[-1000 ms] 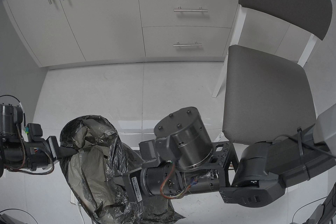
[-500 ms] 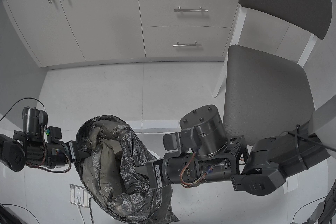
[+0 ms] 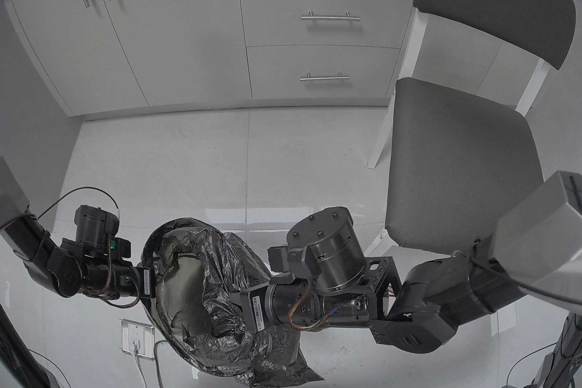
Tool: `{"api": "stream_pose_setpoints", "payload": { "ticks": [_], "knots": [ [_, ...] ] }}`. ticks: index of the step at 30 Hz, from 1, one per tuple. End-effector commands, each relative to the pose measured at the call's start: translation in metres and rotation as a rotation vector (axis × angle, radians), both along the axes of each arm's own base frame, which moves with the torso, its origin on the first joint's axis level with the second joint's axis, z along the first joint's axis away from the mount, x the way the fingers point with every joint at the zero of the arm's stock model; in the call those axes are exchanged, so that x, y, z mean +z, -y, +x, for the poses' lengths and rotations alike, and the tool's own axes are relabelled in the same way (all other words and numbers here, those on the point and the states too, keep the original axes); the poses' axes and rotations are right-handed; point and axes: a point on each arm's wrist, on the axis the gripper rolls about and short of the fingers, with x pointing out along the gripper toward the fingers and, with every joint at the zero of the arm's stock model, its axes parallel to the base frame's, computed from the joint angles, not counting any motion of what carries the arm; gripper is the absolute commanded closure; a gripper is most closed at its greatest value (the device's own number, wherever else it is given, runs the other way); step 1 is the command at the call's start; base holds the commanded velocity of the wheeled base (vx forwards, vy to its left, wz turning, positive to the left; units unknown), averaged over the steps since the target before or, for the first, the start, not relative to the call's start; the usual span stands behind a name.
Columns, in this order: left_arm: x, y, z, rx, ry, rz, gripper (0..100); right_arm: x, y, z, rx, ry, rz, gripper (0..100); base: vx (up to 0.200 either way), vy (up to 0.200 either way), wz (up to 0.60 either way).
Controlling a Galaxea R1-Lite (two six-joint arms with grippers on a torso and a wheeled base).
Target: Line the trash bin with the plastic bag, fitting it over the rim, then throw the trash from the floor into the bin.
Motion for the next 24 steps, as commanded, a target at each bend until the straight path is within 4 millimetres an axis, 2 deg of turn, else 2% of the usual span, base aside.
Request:
{"api": "stream_pose_setpoints", "payload": {
  "ticks": [1, 7, 11, 15, 24],
  "knots": [
    [-0.025, 0.001, 0.011, -0.032, -0.069, 0.044, 100, -0.02, -0.006, 0.002, 0.001, -0.019, -0.041, 100, 0.0, 0.0, 0.0],
    [-0.043, 0.003, 0.032, -0.033, -0.094, 0.055, 100, -0.027, -0.004, 0.006, -0.01, -0.027, -0.056, 100, 0.0, 0.0, 0.0],
    [-0.049, 0.002, 0.038, -0.047, -0.098, 0.084, 100, -0.029, -0.002, 0.009, -0.018, -0.033, -0.061, 100, 0.0, 0.0, 0.0],
    [-0.06, 0.001, 0.038, -0.066, -0.113, 0.125, 100, -0.036, 0.0, 0.012, -0.028, -0.045, -0.076, 100, 0.0, 0.0, 0.0],
    [-0.066, 0.002, 0.037, -0.054, -0.075, 0.14, 100, -0.045, 0.003, 0.017, -0.044, -0.061, -0.095, 100, 0.0, 0.0, 0.0]
  ]
}}
